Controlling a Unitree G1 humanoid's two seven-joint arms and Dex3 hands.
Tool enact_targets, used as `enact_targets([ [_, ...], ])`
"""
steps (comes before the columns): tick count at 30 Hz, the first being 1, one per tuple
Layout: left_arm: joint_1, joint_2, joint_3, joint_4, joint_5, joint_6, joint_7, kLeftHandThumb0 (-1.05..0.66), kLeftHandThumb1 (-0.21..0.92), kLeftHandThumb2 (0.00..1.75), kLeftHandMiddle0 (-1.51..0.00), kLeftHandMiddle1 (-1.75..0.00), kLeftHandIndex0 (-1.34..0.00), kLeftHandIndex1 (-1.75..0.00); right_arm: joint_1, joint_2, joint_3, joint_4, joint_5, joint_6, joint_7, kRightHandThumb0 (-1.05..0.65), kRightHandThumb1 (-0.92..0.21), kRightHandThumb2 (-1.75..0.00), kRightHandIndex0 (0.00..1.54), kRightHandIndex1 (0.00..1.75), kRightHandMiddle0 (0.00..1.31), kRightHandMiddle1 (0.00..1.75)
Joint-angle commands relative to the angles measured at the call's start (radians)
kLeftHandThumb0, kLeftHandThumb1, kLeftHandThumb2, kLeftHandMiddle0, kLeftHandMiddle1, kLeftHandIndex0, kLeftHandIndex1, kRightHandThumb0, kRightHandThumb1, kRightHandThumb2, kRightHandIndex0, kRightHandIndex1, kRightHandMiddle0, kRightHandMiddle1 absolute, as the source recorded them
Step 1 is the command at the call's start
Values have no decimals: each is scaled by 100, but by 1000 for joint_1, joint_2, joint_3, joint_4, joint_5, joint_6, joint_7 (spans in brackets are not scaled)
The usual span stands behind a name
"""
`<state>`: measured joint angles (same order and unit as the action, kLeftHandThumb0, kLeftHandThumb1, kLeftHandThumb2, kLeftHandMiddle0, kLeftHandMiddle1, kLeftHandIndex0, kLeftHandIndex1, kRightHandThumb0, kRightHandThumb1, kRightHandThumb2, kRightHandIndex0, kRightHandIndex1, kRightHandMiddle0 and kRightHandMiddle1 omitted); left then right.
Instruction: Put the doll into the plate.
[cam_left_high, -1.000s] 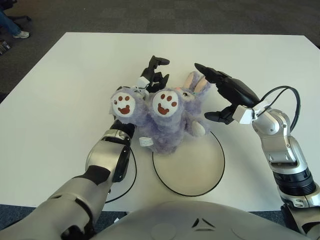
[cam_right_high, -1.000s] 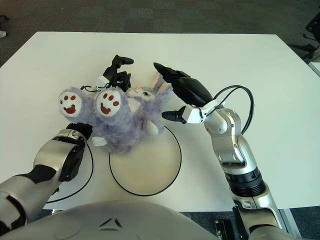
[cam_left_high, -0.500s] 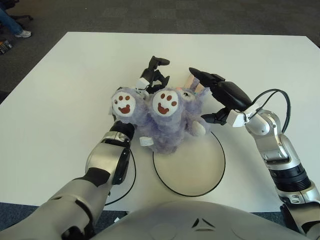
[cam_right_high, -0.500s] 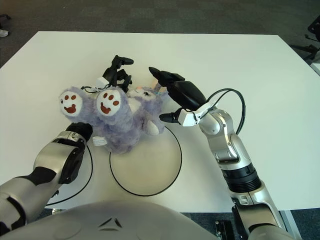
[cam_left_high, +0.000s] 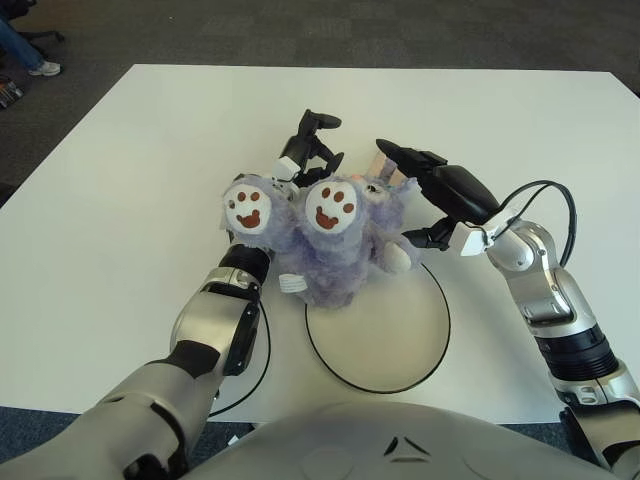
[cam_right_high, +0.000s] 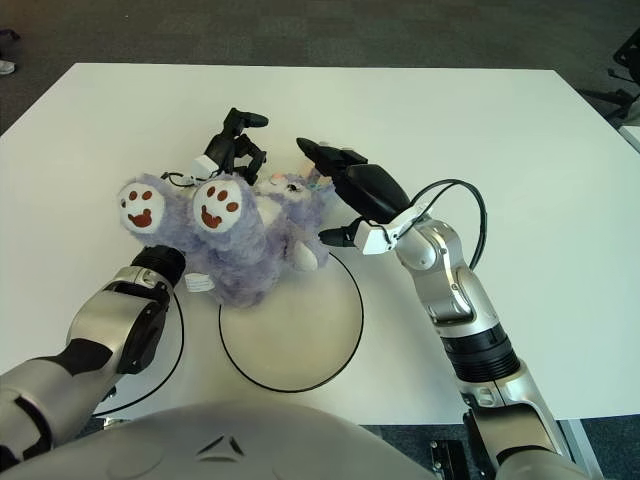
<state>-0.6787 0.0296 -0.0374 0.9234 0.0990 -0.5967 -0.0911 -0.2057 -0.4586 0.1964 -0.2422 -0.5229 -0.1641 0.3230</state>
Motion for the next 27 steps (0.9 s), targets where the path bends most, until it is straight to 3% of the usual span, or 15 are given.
enact_targets([
  [1, 19, -5, 0, -31, -6, 13, 2, 38, 62, 89, -42, -169, 0, -136, -18, -7, 3, 24, -7, -31, -21, -2, -15, -124, 17, 5, 0, 12],
  [8, 38, -14, 2, -77, -22, 38, -4, 42, 44, 116, -51, -174, 0, -139, -31, -3, 17, 35, -19, -27, -10, -7, -14, -122, 18, 4, 0, 18],
  [15, 52, -21, 2, -109, -14, 49, 19, 46, 33, 129, -59, -175, 0, -142, -47, -15, 43, 34, -50, 5, 27, -11, -14, -119, 16, 3, 0, 15],
  [21, 59, -23, -1, -122, -8, 49, 31, 44, 37, 125, -56, -175, 0, -143, -54, -14, 52, 24, -45, 40, 76, -6, -14, -120, 14, 1, 0, 12],
  [27, 62, -26, -4, -125, 4, 32, 55, 37, 67, 85, -36, -173, 0, -145, -57, 5, 66, 35, -37, 74, 104, -2, -16, -122, 10, 0, 0, 2],
])
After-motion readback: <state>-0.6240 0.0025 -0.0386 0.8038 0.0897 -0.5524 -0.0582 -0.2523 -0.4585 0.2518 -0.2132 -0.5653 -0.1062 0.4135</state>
